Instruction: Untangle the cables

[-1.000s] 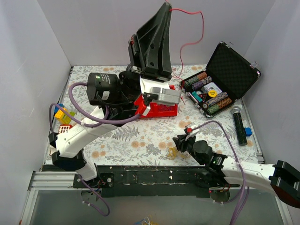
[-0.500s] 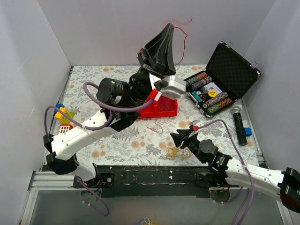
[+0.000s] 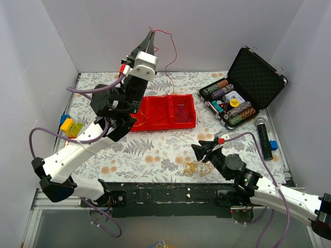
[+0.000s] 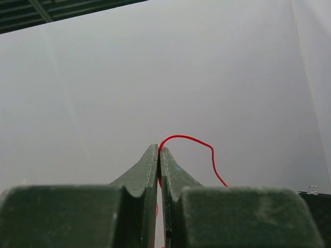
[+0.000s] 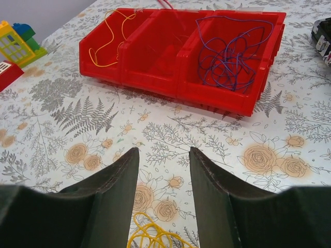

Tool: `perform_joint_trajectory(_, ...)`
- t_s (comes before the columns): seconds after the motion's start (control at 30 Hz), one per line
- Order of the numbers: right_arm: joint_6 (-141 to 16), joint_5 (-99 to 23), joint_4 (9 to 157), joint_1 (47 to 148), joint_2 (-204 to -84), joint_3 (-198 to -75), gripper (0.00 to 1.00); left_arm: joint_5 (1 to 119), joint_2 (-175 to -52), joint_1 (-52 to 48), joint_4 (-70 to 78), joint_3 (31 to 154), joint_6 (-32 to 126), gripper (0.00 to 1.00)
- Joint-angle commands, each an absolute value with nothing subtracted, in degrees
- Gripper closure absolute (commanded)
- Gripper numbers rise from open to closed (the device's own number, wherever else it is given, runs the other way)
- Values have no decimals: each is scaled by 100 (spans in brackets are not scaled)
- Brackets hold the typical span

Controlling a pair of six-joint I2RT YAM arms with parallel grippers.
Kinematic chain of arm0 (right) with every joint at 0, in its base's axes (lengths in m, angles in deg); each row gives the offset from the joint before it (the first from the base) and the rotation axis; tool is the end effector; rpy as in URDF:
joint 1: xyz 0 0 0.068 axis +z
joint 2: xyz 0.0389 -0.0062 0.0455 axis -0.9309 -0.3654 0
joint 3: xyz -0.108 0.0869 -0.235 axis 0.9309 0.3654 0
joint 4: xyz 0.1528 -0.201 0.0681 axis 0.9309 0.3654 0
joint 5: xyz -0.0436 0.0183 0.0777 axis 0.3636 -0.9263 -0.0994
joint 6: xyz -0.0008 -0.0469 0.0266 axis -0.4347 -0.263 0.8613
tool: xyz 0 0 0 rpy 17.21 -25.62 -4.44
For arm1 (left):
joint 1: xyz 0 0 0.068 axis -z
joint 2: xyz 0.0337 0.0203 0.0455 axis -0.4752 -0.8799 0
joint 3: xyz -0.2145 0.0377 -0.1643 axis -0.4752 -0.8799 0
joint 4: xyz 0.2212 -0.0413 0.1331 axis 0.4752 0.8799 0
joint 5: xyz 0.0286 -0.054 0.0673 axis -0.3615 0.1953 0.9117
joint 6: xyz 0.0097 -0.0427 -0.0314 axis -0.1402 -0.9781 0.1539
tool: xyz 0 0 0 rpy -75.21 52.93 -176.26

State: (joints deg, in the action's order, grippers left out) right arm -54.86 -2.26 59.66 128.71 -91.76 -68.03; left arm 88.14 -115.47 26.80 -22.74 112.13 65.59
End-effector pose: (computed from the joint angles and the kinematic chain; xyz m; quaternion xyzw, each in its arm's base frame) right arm 0.0861 0.1167 0.2073 -0.1049 0.6942 0.2869 0.6517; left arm 0.1585 -0.2063 0.5652 0.0615 0.4149 -0.3084 0.8538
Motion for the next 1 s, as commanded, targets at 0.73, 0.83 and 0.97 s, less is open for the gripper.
perform_joint_trajectory(0.73,-5458,-131,6403,12886,-8802,-6890,51,8936,-11828,1610,-3373,9984,5030,100)
perform_joint_trajectory(0.83,-5449,-139,6456,12886,-8740,-6890,51,8857,-11872,1601,-3548,9923,5152,100)
perform_joint_trajectory(0.97,-5414,-104,6544,12886,-8661,-6863,51,8866,-11951,1592,-3689,9949,5320,100)
